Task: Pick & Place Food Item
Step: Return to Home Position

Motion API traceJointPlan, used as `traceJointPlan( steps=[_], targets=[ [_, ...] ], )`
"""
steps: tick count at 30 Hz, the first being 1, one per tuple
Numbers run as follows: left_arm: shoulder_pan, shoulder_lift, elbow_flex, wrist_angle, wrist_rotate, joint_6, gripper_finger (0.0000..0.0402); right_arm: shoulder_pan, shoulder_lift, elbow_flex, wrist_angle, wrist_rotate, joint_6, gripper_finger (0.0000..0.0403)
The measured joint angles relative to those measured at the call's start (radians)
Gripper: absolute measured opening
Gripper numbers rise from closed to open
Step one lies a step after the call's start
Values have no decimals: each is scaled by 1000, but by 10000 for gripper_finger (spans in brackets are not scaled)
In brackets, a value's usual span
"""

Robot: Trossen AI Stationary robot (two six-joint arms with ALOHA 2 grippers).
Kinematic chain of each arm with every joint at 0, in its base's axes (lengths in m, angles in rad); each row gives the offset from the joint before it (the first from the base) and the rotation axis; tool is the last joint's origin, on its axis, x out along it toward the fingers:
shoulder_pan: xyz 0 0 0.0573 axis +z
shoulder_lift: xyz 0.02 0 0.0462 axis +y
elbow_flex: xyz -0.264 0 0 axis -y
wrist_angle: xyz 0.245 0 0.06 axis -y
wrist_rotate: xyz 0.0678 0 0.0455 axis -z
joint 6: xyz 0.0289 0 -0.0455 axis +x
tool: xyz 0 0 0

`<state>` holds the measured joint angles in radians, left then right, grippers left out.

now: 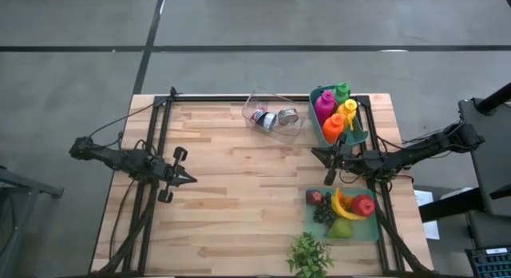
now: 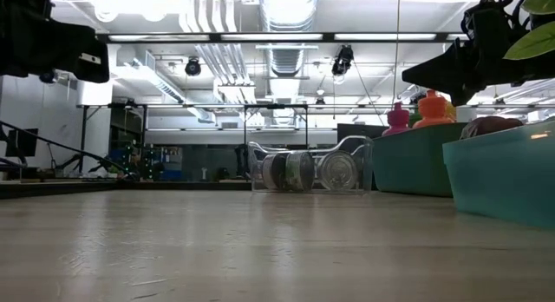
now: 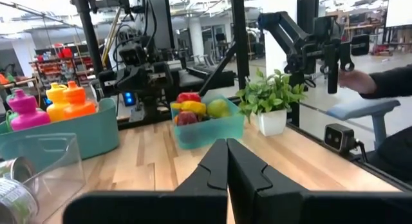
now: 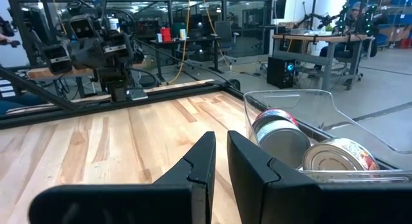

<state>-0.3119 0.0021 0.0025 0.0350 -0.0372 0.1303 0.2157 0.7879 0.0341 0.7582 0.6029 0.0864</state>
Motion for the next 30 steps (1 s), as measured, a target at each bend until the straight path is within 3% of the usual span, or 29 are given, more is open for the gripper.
traceJointPlan(
  steps=[13, 15, 18, 30],
  targets=[
    [0, 2, 0, -14, 0, -3, 0, 0, 0, 0, 0, 0, 13, 38],
    [0, 2, 0, -14, 0, -3, 0, 1, -1, 0, -23, -38, 36, 38],
    [0, 2, 0, -14, 0, -3, 0, 3, 0, -12, -29, -111, -13, 38],
    [0, 2, 0, -15, 0, -3, 0, -2, -76, -26, -23, -110, -87, 38]
  ],
)
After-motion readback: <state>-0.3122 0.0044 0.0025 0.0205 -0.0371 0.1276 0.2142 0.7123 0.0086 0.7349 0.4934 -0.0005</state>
